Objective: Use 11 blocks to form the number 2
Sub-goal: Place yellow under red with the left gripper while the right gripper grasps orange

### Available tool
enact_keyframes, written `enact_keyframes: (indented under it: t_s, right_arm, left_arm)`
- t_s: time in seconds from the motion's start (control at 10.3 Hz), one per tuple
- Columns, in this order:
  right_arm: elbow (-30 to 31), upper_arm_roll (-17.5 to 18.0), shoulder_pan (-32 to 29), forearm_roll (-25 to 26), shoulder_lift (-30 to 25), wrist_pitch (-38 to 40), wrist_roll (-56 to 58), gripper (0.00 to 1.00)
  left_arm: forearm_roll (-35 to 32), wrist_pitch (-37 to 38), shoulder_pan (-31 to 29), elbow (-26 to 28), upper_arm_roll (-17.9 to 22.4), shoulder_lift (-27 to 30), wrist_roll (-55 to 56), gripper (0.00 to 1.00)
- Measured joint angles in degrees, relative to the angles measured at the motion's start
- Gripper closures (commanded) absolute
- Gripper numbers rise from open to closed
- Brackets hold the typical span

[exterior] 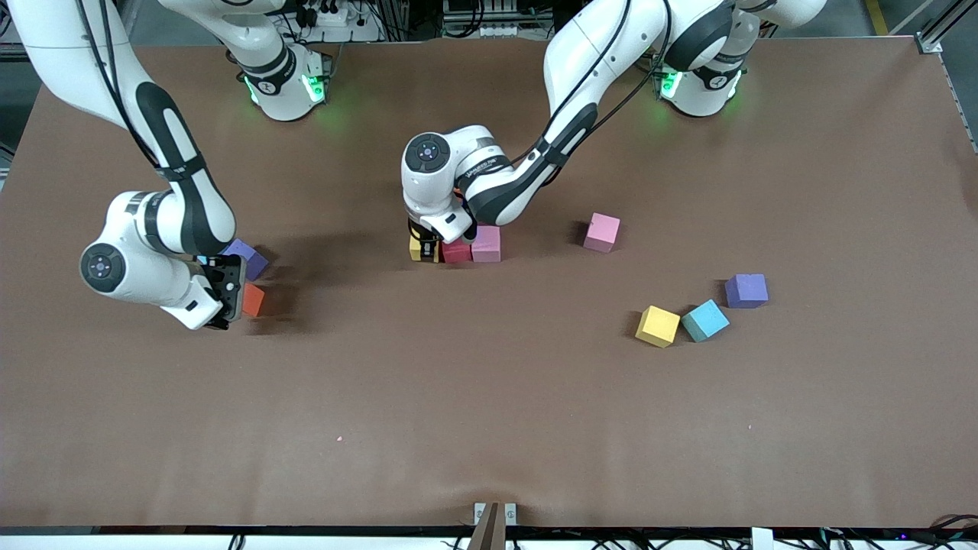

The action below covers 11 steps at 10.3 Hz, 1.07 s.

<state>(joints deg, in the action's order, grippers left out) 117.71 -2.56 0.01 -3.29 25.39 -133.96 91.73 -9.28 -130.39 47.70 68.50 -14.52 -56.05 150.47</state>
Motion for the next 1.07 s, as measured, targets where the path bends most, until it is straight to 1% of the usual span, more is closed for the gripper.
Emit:
enact_keyframes:
  t_s: [0.29,0.39,0.48,0.58,0.68,0.77,0.87,1.07]
  right_arm:
    - [1.88,-0.03,0.0,-0.07,0.65,-3.81,0.0,0.0]
    - [2.09,-0.03,0.0,-0.07,0.69,-4.19,0.0,0.07]
    - [2.09,-0.03,0.0,-0.08,0.69,-4.58,0.0,0.36]
    - [2.05,-0.03,0.01,-0.09,0.69,-4.94,0.0,0.58]
    - [1.84,0.02,0.11,-0.09,0.66,-5.24,0.01,0.71]
    - [1.46,0.06,0.43,-0.09,0.52,-5.29,0.01,0.75]
    - [1.06,0.08,1.11,-0.11,0.24,-5.29,0.0,0.76]
    - [0.22,0.13,3.17,-0.23,-0.75,-5.29,-0.21,0.76]
  left_arm:
    - [0.0,1.09,0.2,0.0,0.0,-0.18,-0.43,0.88]
    - [0.0,1.54,0.2,0.0,-0.01,-0.22,-0.45,0.88]
    - [0.0,2.05,0.2,0.0,-0.01,-0.24,-0.46,0.89]
    - [0.03,2.54,0.19,0.0,-0.01,-0.24,-0.46,0.88]
    - [0.17,2.95,0.18,0.0,-0.01,-0.24,-0.46,0.89]
    - [0.28,3.24,0.17,0.0,-0.01,-0.25,-0.46,0.88]
    - [0.35,3.38,0.16,0.0,-0.01,-0.26,-0.46,0.88]
    - [0.36,3.58,0.11,0.01,0.0,-0.43,-0.7,0.84]
